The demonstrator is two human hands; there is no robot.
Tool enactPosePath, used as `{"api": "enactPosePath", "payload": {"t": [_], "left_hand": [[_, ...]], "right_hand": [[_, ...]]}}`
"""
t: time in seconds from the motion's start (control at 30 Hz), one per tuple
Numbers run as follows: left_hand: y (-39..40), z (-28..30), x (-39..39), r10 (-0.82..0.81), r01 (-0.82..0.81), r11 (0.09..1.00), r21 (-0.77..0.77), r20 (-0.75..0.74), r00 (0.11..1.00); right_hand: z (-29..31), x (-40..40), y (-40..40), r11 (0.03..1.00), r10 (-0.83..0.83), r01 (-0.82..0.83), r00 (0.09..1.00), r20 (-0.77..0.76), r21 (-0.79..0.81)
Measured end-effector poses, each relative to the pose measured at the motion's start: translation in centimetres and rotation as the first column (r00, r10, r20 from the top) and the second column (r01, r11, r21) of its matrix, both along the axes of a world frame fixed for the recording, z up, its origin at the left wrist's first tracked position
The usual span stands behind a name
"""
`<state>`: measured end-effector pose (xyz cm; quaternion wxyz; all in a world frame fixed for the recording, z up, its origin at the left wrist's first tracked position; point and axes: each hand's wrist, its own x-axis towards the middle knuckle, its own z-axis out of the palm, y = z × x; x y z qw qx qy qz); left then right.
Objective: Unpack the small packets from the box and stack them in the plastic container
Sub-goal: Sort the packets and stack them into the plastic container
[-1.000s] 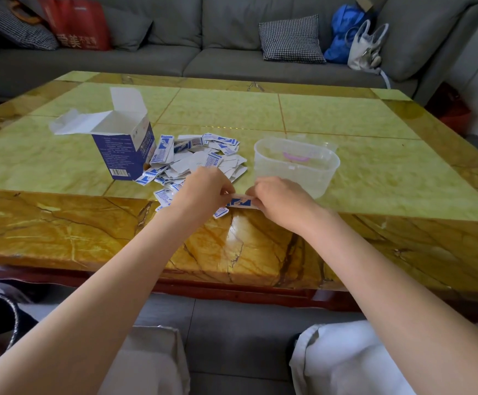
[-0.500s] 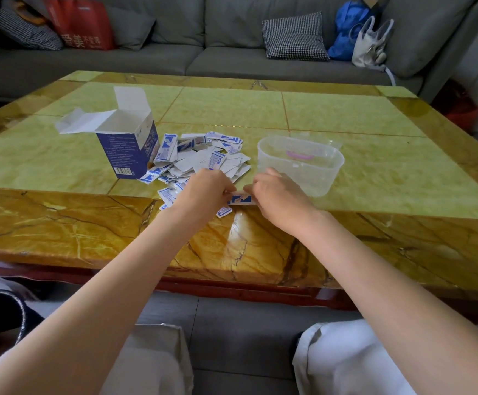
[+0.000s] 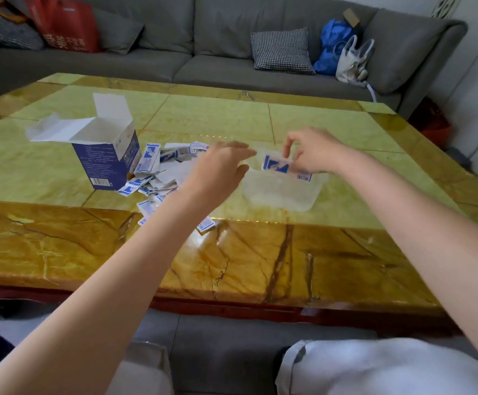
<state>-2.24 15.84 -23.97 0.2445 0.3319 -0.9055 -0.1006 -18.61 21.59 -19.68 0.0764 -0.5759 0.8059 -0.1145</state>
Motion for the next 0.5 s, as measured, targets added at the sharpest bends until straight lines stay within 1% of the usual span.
{"api": "enactPosePath", "payload": {"t": [0.03,0.07,0.1,0.2,0.27,0.33,0.5], "left_hand": [[-0.1,-0.5,-0.3,-0.023,0.023,1.0,-0.004,0.043,0.999],[-0.3,-0.9,-0.5,-0.044,0.044,0.999,-0.002,0.062,0.997],[-0.4,-1.1,-0.5,-0.054,0.054,0.999,0.006,0.053,0.997],[-0.7,-0.8,-0.5,-0.053,0.053,0.998,0.019,0.009,0.999],[-0.8,-0.7,-0.5,-0.068,0.068,0.998,0.005,0.023,0.997],[-0.8,-0.7,-0.4,-0.086,0.086,0.996,0.006,0.017,0.996],[-0.7,-0.7,-0.7,-0.084,0.084,0.996,0.023,0.002,0.996]], "right_hand": [[-0.2,-0.2,-0.4,0.994,0.024,-0.023,1.0,-0.009,0.108],[-0.5,-0.2,-0.9,0.985,0.034,-0.033,0.999,-0.004,0.172],[-0.8,-0.2,-1.5,0.975,0.032,-0.04,0.999,0.037,0.221],[-1.5,-0.2,-2.7,0.927,0.017,-0.1,0.974,0.225,0.362],[-1.9,-0.4,-3.3,0.889,0.022,-0.124,0.973,0.23,0.44],[-2.3,-0.5,-3.5,0.87,0.038,-0.132,0.979,0.202,0.474],[-2.2,-0.7,-3.7,0.874,0.095,-0.144,0.987,0.127,0.465]]}}
